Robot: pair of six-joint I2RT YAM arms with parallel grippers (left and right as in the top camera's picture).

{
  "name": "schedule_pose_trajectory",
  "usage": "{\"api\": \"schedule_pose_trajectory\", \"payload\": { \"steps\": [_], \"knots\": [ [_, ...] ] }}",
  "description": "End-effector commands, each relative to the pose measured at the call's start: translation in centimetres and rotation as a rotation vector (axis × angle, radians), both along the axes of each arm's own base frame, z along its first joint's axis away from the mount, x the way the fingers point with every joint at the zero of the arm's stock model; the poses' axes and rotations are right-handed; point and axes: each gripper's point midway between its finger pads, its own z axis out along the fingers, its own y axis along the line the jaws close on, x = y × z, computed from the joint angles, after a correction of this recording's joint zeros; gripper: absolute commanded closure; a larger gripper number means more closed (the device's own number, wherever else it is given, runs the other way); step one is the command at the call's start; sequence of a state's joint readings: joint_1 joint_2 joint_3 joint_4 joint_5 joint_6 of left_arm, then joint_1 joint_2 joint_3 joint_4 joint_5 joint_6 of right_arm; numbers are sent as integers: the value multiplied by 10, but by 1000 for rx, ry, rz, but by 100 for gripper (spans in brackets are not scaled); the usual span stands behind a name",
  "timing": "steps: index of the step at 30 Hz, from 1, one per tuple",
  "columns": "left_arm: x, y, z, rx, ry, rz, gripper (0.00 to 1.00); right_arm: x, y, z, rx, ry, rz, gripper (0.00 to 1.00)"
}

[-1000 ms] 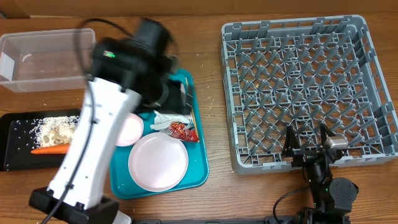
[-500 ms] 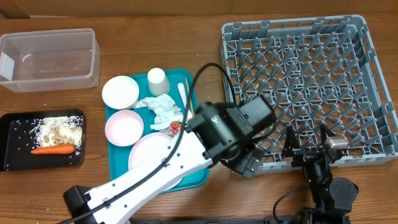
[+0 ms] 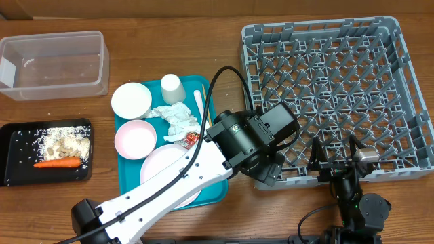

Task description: Sort waste into correct bins and load items into the dishwasher rack

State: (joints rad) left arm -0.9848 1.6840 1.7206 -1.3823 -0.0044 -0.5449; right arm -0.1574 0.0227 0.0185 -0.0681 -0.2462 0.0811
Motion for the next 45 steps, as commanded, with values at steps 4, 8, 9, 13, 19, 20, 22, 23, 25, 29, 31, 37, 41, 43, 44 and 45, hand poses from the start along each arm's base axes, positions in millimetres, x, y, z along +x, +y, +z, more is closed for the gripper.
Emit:
{"api": "schedule_pose_trajectory", "payload": {
  "steps": [4,8,9,13,19,20,22,23,25,29,31,37,41,43,44,45],
  "knots": [
    [25,22,5,9,-40,105,0,1,-3,-3,-2,3,-16,0],
    [34,30,3,13,-37,140,0,1,-3,-3,-3,3,-16,0],
    [34,31,2,15,-35,143,0,1,-3,-3,-3,3,-16,0],
    [33,34,-2,28,-27,144,0,1,-3,-3,-3,3,-16,0],
    [29,39,-14,57,-6,144,0,1,-3,-3,-3,3,-16,0],
    [29,38,-17,58,-5,143,0,1,-3,-3,-3,3,-16,0],
    [30,38,-21,59,-4,144,0,1,-3,-3,-3,3,-16,0],
    [30,38,-22,60,-4,144,0,1,-3,-3,-2,3,-16,0],
    [30,38,-26,60,0,143,0,1,-3,-3,-2,3,-16,0],
    [28,37,-29,56,12,140,0,1,-3,-3,-2,3,-16,0],
    [28,36,-29,55,11,140,0,1,-3,-3,-3,3,-16,0],
    [28,36,-28,53,9,141,0,1,-3,-3,-2,3,-16,0],
    [28,36,-28,53,10,141,0,1,-3,-3,-2,3,-16,0],
    [28,36,-28,54,10,141,0,1,-3,-3,-3,3,-16,0],
    [28,36,-28,53,10,141,0,1,-3,-3,-3,3,-16,0],
    [28,36,-28,53,9,141,0,1,-3,-3,-3,3,-16,0]
  ]
}}
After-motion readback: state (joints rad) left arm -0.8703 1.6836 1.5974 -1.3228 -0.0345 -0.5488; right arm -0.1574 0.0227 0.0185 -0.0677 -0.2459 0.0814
